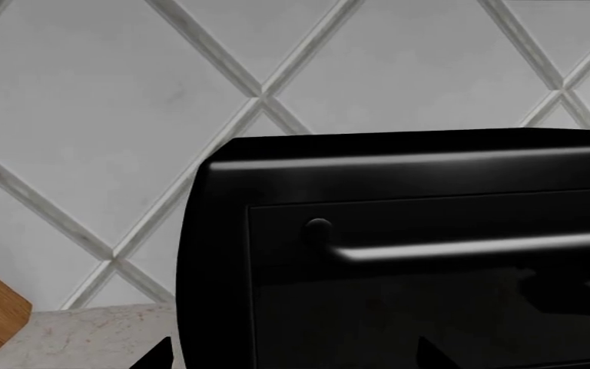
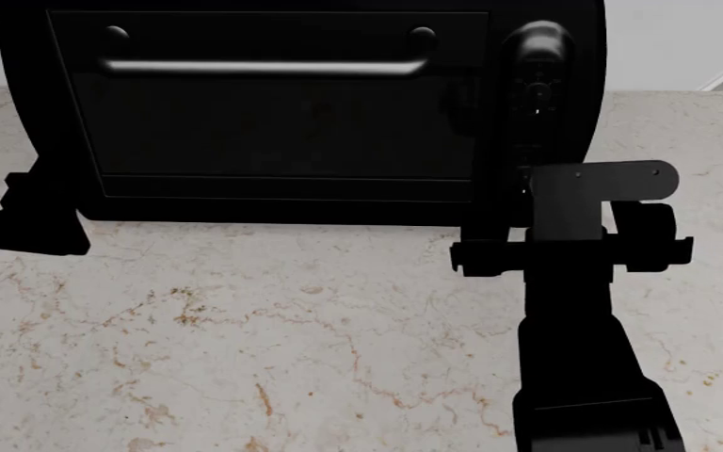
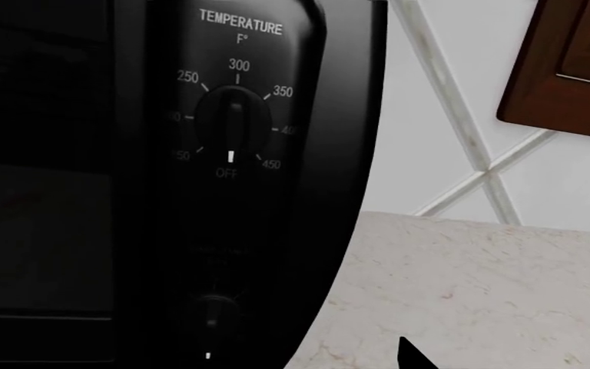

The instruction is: Turn on the toaster oven by setting the timer.

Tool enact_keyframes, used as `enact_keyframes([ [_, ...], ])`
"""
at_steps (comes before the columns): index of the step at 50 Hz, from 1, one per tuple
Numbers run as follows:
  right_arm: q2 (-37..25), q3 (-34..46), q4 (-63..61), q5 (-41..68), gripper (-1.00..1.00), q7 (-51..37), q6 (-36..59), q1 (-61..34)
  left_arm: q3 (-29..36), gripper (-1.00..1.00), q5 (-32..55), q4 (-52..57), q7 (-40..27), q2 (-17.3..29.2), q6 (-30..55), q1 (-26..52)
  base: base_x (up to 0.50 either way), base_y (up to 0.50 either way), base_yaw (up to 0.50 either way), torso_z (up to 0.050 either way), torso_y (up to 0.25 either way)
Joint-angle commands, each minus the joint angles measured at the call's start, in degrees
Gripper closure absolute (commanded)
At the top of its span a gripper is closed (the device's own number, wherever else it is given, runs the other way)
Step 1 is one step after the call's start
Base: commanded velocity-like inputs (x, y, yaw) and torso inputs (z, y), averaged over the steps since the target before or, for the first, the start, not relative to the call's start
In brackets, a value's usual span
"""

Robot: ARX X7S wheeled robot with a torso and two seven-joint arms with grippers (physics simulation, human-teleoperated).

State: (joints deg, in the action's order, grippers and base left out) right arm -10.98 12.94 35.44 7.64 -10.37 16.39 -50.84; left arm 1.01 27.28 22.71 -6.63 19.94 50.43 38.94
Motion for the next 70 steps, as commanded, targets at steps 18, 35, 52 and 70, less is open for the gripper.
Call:
enact_keyframes([
  [18, 2.4, 1.4, 22.6, -0.9, -1.00, 2.0, -11.8, -8.9, 1.0, -1.00, -0.3, -1.3, -0.2, 0.4, -0.7, 0.9, 0.01, 0.00, 0.00, 0.000, 0.000],
  [35, 2.9, 2.4, 25.6, -1.4, 1.00, 1.8, -13.7, -10.1, 1.1, -1.00, -0.1, -1.6, -0.3, 0.8, -1.1, 0.6, 0.04, 0.00, 0.01, 0.000, 0.000],
  [52, 1.5, -0.4, 16.4, 2.5, 1.00, 2.5, -9.6, -8.0, 1.2, -1.00, 0.6, -0.3, -0.9, 0.9, -0.1, 0.6, 0.02, 0.00, 0.00, 0.000, 0.000],
  [70, 1.1, -5.7, 9.9, 9.8, 1.00, 3.8, -6.1, -6.0, 1.0, -1.00, 1.4, 1.1, -1.5, 1.3, 0.9, 0.9, 0.00, 0.00, 0.00, 0.000, 0.001],
])
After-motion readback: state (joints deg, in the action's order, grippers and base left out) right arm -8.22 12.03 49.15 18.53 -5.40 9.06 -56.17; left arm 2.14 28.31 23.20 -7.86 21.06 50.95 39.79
